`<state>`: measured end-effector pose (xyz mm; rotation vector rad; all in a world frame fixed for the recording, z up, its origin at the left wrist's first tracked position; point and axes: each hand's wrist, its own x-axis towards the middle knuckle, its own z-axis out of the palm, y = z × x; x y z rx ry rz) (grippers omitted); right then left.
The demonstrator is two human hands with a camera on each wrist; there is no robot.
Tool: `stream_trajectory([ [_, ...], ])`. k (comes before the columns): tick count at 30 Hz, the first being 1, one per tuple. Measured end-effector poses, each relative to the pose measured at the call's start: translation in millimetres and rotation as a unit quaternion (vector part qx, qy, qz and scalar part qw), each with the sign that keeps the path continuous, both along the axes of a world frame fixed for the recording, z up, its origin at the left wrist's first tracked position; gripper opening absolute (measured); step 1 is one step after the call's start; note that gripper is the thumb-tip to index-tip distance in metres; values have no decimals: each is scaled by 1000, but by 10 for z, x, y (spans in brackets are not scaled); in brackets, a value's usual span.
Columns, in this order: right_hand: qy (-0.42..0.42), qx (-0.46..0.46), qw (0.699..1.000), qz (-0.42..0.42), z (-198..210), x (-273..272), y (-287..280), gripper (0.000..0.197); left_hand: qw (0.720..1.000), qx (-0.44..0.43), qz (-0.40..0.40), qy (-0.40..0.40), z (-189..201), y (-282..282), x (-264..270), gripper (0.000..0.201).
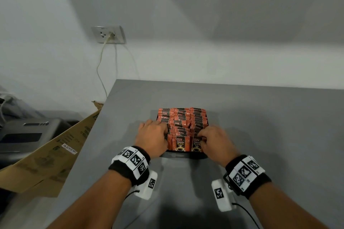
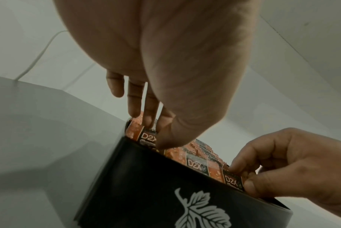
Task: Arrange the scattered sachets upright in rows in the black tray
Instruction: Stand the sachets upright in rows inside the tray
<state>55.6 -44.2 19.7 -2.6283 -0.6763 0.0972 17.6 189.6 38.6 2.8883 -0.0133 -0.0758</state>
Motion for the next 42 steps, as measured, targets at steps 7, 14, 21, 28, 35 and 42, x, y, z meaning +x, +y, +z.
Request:
stream_trajectory([
  [7,-44,25,998,32,46,20,176,19,994,-75,-78,-2,-19,-54,22,53],
  [14,-48,-96,992,69,-1,-16,425,39,996,16,-75,46,-91,-56,-80,61],
  [21,-53,-73,994,60,-2,28,471,37,998,12,-50,39,-108,-5,-78,60],
  [28,-24,-125,989,79,56,176,562,51,997,-29,-43,56,-48,-55,41,70],
  [35,-35,-128,989,68,44,187,529,46,997,-29,-42,57,-70,-29,31,62],
  [42,-34,-114,991,54,82,187,527,49,998,-26,-32,43,-39,-41,48,68],
])
